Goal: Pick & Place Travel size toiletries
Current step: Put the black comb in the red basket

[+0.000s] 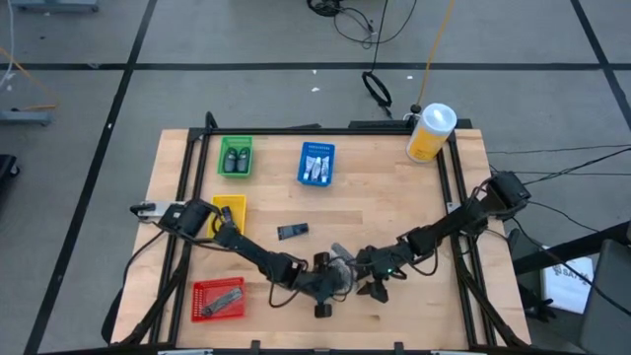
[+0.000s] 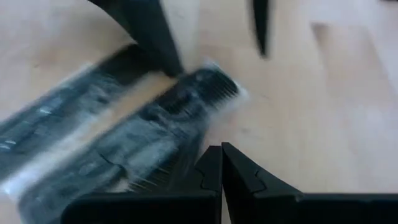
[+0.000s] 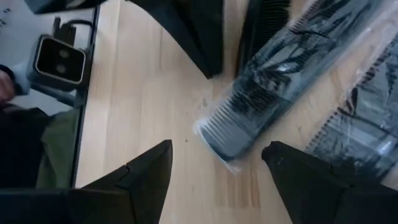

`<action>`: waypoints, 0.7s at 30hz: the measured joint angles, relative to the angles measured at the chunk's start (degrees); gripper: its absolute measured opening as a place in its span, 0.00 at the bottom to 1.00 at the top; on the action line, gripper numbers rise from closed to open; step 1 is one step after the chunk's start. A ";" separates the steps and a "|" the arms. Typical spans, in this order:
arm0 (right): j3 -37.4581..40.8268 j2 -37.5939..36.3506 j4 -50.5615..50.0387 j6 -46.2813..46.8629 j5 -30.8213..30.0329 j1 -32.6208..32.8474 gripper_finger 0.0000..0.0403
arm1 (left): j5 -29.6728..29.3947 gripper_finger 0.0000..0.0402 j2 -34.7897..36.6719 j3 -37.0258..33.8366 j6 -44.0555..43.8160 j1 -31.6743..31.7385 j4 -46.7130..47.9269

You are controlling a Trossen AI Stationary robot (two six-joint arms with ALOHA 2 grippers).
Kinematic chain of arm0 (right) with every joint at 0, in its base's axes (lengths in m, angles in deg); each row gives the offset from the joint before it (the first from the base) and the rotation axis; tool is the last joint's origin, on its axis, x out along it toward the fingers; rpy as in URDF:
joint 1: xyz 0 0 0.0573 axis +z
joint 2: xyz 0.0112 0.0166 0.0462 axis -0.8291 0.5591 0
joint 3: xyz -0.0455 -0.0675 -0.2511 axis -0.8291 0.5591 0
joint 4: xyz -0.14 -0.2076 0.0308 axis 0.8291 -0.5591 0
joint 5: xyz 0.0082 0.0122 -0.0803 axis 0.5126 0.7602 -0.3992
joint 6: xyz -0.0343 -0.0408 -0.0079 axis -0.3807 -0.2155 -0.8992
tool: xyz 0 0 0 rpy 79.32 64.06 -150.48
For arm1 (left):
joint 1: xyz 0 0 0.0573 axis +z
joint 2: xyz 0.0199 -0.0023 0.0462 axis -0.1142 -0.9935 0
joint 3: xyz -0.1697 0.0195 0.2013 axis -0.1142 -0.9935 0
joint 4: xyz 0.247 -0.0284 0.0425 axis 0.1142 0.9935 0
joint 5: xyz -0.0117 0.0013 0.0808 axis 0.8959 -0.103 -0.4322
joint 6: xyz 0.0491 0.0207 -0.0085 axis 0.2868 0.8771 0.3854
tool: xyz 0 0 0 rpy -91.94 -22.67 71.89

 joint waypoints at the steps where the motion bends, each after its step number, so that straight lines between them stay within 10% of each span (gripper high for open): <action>1: 0.00 0.05 0.23 0.03 0.40 -0.38 0.64 | -0.26 0.01 -0.11 0.02 -0.12 0.40 0.00; 21: 0.05 2.84 4.15 1.08 -0.28 -2.09 0.58 | -1.98 0.01 -2.03 -0.07 0.09 1.42 -6.10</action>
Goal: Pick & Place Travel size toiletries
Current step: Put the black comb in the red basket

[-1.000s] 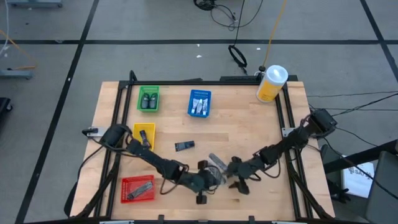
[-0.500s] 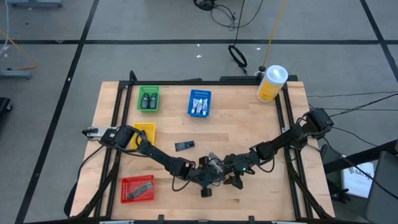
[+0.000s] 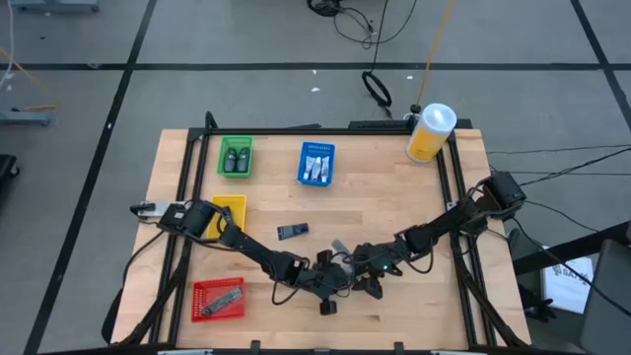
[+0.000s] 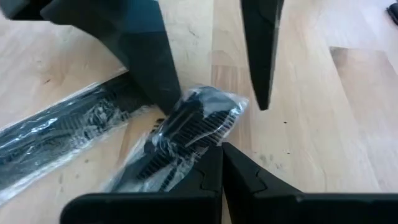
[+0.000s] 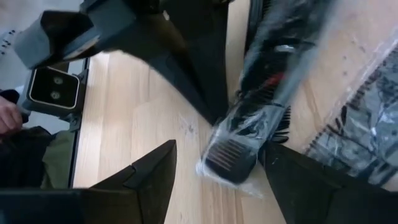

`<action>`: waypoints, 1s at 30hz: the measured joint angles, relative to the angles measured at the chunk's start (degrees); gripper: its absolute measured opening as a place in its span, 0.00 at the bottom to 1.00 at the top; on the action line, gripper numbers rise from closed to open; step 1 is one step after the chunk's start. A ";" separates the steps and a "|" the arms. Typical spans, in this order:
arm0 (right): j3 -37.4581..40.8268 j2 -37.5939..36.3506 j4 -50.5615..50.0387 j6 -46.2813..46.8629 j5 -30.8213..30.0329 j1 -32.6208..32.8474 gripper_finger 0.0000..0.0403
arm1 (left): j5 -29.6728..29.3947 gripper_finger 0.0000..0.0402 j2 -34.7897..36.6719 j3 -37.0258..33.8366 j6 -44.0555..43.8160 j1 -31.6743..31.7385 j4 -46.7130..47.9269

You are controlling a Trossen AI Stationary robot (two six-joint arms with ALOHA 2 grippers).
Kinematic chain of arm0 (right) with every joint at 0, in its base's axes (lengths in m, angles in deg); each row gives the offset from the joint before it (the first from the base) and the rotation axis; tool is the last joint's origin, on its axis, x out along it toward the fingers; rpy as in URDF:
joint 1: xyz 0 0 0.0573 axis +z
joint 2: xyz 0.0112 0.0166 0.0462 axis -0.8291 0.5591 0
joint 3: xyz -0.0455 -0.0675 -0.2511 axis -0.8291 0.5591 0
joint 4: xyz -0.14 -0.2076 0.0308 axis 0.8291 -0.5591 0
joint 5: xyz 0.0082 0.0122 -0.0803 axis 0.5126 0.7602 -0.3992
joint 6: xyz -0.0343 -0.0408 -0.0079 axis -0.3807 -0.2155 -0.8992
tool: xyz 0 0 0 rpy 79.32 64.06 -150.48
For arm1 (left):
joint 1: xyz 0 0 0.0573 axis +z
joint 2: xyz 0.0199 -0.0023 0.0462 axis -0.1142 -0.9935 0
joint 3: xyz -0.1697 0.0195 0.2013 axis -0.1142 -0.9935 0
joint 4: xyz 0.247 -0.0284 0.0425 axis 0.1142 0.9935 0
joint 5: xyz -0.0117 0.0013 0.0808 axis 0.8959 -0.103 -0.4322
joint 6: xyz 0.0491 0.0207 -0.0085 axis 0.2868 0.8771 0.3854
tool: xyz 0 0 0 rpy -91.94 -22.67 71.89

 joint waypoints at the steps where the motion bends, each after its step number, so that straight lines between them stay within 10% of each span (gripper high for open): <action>1: -0.02 -0.17 -0.11 0.01 0.30 -0.14 0.58 | 0.05 0.01 0.00 0.00 -0.05 -0.02 -0.02; 30: 0.08 -1.85 2.21 3.38 10.91 -2.99 0.67 | -2.29 0.02 -1.60 0.09 -2.29 0.26 -2.04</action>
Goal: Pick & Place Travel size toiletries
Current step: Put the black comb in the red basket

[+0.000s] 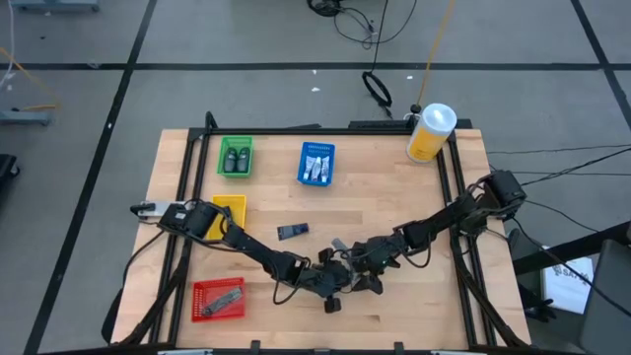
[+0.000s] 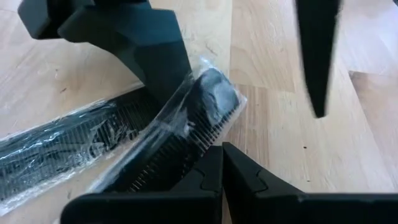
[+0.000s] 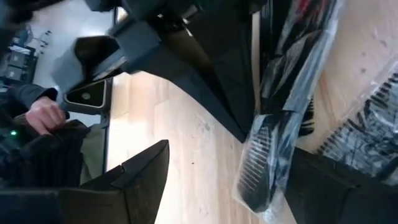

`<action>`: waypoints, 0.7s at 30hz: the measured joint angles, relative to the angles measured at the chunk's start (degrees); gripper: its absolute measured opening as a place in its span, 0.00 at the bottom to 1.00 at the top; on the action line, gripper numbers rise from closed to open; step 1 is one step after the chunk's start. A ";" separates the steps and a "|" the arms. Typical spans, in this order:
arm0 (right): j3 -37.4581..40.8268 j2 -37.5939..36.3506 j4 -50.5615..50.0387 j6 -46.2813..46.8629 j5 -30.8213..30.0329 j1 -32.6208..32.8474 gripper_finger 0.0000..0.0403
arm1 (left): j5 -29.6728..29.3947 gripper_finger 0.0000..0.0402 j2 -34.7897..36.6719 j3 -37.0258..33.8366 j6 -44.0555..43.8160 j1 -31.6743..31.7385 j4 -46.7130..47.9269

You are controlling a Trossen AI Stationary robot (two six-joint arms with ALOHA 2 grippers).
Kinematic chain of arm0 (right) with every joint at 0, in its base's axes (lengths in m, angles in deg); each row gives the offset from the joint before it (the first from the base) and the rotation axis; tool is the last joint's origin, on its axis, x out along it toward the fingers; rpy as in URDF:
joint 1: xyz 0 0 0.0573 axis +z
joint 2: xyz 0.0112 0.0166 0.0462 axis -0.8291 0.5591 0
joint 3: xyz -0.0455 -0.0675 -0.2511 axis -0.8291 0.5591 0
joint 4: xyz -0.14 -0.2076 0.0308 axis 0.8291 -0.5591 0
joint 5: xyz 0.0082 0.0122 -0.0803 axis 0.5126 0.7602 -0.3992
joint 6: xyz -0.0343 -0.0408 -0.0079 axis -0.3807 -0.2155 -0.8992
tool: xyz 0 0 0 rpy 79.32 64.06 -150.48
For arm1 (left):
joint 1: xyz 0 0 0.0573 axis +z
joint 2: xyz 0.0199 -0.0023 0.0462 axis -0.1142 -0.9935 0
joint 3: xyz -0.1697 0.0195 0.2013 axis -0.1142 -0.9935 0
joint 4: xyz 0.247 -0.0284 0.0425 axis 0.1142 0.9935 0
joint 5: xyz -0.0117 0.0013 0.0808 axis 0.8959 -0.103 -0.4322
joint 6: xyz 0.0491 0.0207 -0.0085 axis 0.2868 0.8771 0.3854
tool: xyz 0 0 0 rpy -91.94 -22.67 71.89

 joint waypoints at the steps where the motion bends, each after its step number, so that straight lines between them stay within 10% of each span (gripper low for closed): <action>1: 0.00 -0.10 0.26 -0.02 0.02 0.00 0.67 | 0.00 0.02 0.00 0.00 -0.02 0.00 0.02; 9: 0.00 -0.14 -2.35 -1.25 -1.53 0.02 0.55 | 0.02 0.02 0.00 -0.02 -0.54 -0.02 0.09; 21: 0.16 -0.25 -3.95 -8.10 -3.77 0.50 0.03 | 9.92 0.02 3.56 -0.26 2.38 -0.26 3.09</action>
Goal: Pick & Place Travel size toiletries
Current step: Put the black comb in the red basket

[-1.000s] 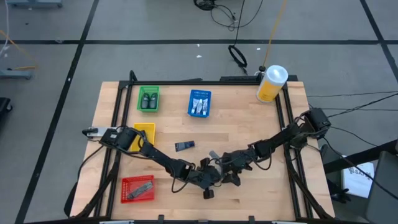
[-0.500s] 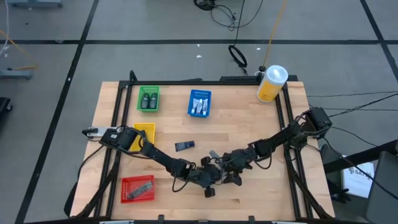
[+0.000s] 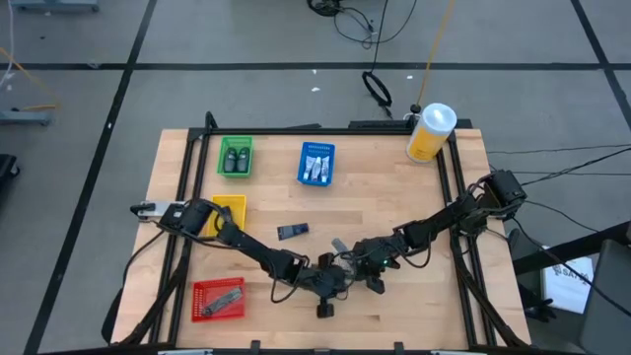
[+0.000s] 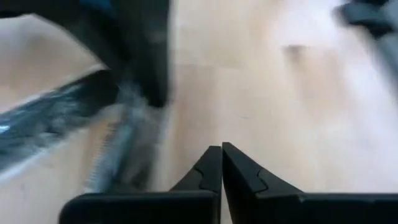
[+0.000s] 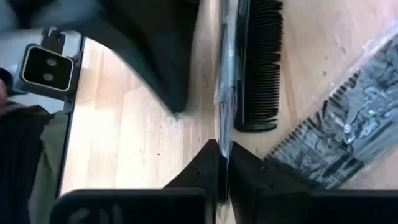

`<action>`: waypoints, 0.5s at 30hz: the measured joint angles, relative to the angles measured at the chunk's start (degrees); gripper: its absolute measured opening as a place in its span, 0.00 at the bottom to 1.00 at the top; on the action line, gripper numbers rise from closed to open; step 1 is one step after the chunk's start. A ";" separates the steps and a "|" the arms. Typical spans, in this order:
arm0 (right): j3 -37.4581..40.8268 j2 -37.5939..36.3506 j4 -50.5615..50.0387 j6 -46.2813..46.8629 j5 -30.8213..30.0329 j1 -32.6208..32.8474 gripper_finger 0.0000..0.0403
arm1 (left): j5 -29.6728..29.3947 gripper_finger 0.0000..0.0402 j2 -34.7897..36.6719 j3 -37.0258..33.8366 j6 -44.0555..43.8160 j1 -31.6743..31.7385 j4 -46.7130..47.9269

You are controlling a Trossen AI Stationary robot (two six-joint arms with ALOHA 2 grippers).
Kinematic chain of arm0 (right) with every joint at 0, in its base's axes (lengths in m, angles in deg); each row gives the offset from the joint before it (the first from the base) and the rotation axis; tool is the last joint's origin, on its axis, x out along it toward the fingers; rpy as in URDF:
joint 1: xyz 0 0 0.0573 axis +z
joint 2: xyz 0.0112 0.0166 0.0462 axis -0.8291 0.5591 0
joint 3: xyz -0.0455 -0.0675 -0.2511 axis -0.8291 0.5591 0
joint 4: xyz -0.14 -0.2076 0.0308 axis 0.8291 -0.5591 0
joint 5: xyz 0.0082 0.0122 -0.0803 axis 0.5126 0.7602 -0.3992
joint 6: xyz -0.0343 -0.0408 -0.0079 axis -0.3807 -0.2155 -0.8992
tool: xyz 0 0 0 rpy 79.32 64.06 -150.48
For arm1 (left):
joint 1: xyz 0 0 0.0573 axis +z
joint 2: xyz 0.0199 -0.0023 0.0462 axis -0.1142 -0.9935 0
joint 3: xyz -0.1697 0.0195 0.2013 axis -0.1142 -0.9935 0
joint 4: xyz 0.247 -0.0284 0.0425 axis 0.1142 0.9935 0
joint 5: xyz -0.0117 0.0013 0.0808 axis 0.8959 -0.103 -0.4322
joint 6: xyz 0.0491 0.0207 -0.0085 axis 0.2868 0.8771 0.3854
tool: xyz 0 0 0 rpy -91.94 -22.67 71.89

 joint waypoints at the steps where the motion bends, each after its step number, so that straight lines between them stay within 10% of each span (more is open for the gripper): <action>1: 0.21 -0.04 0.44 -0.45 -0.79 0.29 0.04 | 1.36 0.02 1.30 0.00 -0.73 -0.08 1.16; 8: 0.91 -0.07 1.91 -10.39 -11.27 3.65 0.03 | 0.09 0.02 12.87 0.02 2.62 -3.46 6.84; 15: 0.91 -0.07 12.53 -21.53 -19.20 5.35 0.05 | -15.63 0.02 23.12 0.17 18.56 -6.91 7.75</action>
